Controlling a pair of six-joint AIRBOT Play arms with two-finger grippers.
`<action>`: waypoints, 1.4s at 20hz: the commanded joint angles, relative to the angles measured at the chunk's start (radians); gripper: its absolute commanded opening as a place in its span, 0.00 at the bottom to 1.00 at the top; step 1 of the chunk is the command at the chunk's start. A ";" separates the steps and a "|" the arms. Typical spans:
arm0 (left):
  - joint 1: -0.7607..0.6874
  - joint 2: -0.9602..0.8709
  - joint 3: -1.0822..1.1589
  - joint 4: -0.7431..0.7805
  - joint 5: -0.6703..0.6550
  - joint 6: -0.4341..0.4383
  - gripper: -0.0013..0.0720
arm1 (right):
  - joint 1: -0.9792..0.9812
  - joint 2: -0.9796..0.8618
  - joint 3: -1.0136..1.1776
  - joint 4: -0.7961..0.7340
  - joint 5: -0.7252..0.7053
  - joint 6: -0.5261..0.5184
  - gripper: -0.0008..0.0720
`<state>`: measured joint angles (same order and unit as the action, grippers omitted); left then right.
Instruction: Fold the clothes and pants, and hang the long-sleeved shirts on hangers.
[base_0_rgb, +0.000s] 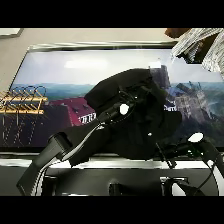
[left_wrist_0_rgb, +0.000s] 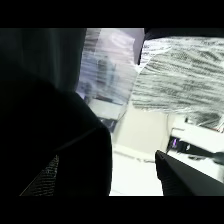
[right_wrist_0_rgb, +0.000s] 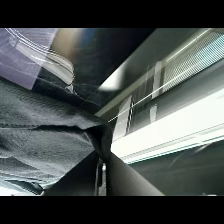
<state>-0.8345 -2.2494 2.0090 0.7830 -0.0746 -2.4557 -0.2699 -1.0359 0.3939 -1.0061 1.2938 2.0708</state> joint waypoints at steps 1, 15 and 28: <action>0.000 -0.021 0.000 0.001 0.042 -0.097 1.00 | 0.001 -0.001 0.000 -0.002 0.002 -0.015 0.05; 0.002 -0.051 0.000 0.002 0.149 -0.286 0.04 | 0.001 -0.001 0.000 -0.003 -0.005 -0.034 0.05; 0.173 0.180 0.000 0.059 -0.358 0.451 0.03 | 0.000 0.140 0.298 -0.101 -0.018 -0.014 0.05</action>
<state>-0.7097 -2.1418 2.0087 0.8371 -0.2306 -2.2650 -0.2695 -0.9066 0.6033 -1.0966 1.3006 2.0552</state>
